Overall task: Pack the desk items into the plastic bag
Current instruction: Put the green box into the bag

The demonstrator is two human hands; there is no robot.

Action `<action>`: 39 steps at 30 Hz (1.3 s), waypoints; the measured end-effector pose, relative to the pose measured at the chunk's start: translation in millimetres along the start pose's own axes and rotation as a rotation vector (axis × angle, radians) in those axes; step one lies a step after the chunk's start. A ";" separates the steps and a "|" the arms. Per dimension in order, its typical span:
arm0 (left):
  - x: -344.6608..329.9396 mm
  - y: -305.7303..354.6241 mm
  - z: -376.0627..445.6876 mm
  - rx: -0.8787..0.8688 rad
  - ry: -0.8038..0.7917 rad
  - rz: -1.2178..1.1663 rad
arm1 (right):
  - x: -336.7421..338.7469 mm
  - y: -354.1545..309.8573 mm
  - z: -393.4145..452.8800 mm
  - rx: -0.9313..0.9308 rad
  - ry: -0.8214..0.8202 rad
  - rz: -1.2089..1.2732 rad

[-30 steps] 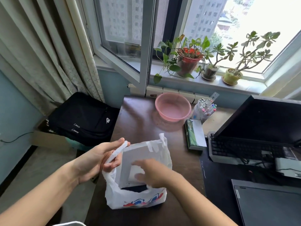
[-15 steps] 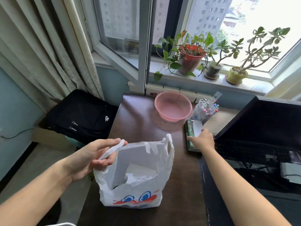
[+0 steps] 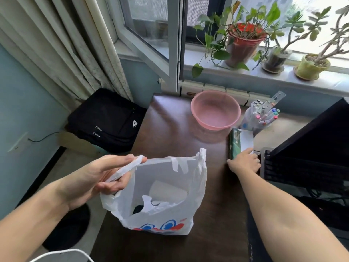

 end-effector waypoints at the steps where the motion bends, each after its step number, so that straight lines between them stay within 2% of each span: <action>1: -0.6 0.4 -0.3 0.006 0.010 0.008 | -0.6 0.3 2.1 -0.022 0.002 0.012; 7: 2.0 -2.2 4.7 0.010 0.004 0.011 | -1.5 4.6 0.1 -0.170 -0.155 0.182; 9: 3.0 -3.1 4.1 0.008 0.007 0.002 | -2.4 8.7 -6.5 -0.122 -0.240 0.250; 12: 5.3 -5.1 2.5 0.019 0.008 -0.028 | 10.4 11.9 -27.4 -0.054 -0.306 0.482; 16: 7.7 -8.4 2.6 0.019 -0.018 -0.011 | 46.5 7.5 -63.2 0.110 -0.417 0.822; 19: 8.2 -12.2 4.9 0.049 -0.003 -0.077 | 84.5 -2.9 -103.1 0.300 -0.505 1.133; 22: 6.3 -10.9 5.6 0.038 -0.007 -0.109 | 122.3 -15.2 -145.3 0.536 -0.529 1.306; 26: 7.3 -13.0 9.5 0.017 -0.014 -0.164 | 151.2 -40.4 -203.1 0.796 -0.459 1.295; 29: 10.3 -15.4 10.7 0.004 -0.057 -0.186 | 140.9 -57.4 -236.9 0.850 -0.468 1.215; 31: 12.0 -15.2 8.6 -0.016 -0.095 -0.178 | 118.7 -68.0 -250.9 0.857 -0.482 1.071; 34: 17.7 -17.4 6.2 -0.025 -0.070 -0.171 | 81.8 -75.7 -254.0 0.855 -0.476 0.875; 39: 31.0 -21.3 3.2 -0.053 -0.021 -0.232 | 47.5 -64.9 -250.7 0.950 -0.248 0.444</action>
Point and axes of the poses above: each hand's wrist, its own z-axis towards the middle knuckle, its own x-axis out of the back of the hand, y = z × x, the point moved 1 cm from there along z, towards the middle knuckle, and after that the axes turned 1 degree about y, right-handed, at the moved point
